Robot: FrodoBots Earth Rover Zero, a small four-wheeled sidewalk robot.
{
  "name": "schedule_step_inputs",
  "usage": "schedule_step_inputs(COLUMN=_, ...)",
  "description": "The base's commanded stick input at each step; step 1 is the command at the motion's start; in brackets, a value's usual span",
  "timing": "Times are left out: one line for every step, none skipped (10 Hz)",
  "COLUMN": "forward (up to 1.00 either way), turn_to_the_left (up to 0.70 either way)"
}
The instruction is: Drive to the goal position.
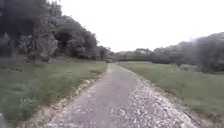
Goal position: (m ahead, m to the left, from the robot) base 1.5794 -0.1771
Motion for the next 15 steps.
schedule_step_inputs(forward=1.0, turn_to_the_left=-0.27)
schedule_step_inputs(forward=1.0, turn_to_the_left=-0.27)
schedule_step_inputs(forward=1.0, turn_to_the_left=-0.22)
schedule_step_inputs(forward=1.0, turn_to_the_left=-0.17)
schedule_step_inputs(forward=1.0, turn_to_the_left=-0.13)
schedule_step_inputs(forward=1.0, turn_to_the_left=-0.08)
schedule_step_inputs(forward=1.0, turn_to_the_left=-0.03)
schedule_step_inputs(forward=1.0, turn_to_the_left=0.0)
schedule_step_inputs(forward=1.0, turn_to_the_left=0.0)
schedule_step_inputs(forward=1.0, turn_to_the_left=0.0)
schedule_step_inputs(forward=1.0, turn_to_the_left=0.0)
schedule_step_inputs(forward=1.0, turn_to_the_left=0.0)
schedule_step_inputs(forward=1.0, turn_to_the_left=0.0)
schedule_step_inputs(forward=1.0, turn_to_the_left=0.0)
schedule_step_inputs(forward=1.0, turn_to_the_left=0.0)
